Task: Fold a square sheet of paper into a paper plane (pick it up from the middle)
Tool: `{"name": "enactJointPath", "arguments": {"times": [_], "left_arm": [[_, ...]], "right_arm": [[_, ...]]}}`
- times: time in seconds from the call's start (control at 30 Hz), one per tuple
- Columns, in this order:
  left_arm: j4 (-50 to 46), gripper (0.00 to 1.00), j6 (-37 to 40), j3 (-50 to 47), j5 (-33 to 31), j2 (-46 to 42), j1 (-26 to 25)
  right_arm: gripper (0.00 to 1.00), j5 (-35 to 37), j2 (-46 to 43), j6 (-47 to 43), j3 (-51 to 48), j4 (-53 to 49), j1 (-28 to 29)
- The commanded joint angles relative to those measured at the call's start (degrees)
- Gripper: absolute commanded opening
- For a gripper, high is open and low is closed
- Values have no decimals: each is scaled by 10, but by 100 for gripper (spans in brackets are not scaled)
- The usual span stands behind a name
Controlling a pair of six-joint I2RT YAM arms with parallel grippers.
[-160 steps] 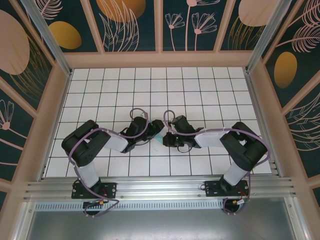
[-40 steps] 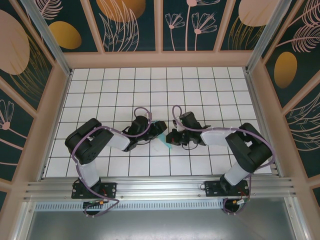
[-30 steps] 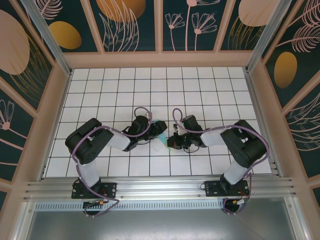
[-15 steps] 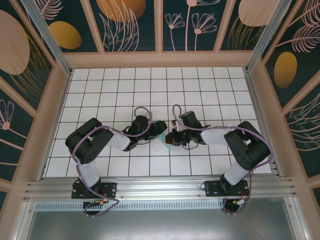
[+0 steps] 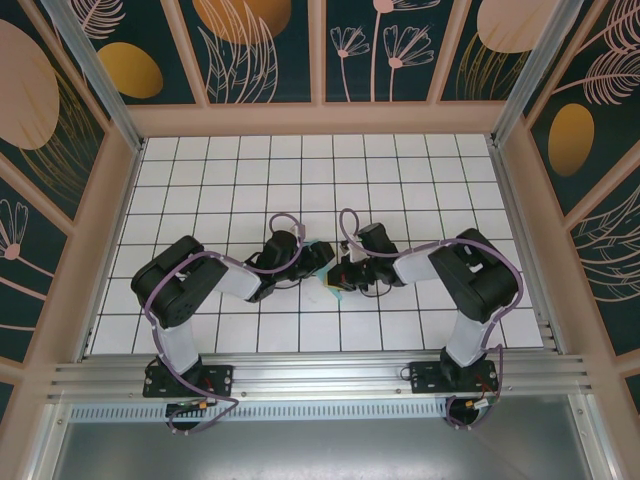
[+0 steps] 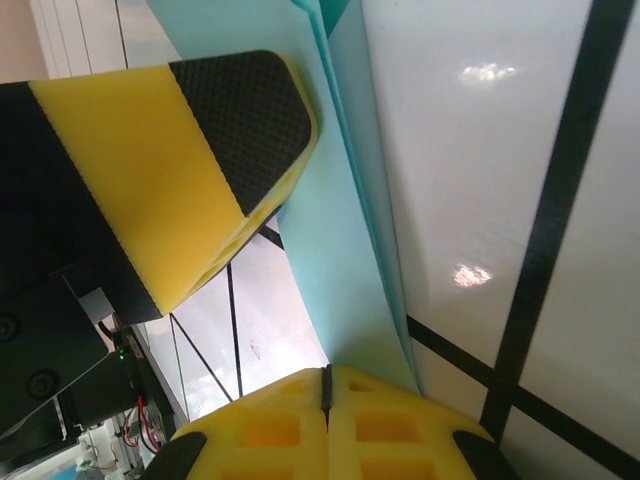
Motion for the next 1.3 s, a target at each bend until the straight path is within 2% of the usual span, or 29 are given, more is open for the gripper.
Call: {"name": "enactJointPath", "arguments": {"times": [0.0, 0.23, 0.57, 0.8, 1.07, 1.2, 1.27], "left_arm": [[-85, 57, 62, 21, -8, 14, 10], [-93, 58, 120, 26, 1, 18, 38], [-24, 60, 154, 35, 54, 55, 75], [-47, 60, 150, 56, 72, 68, 87], [-18, 60, 112, 35, 99, 64, 86], [18, 60, 72, 23, 107, 60, 86], [22, 60, 59, 23, 104, 56, 85]], "right_arm": [[0, 34, 21, -21, -35, -69, 0], [0, 25, 17, -54, -50, -90, -20], [0, 9, 19, -97, -57, -117, -56], [0, 18, 17, -104, -49, -132, -61], [0, 24, -113, -75, 26, -154, -53], [0, 24, -99, -57, 63, -142, -40], [0, 34, -81, -39, 75, -123, -15]]}}
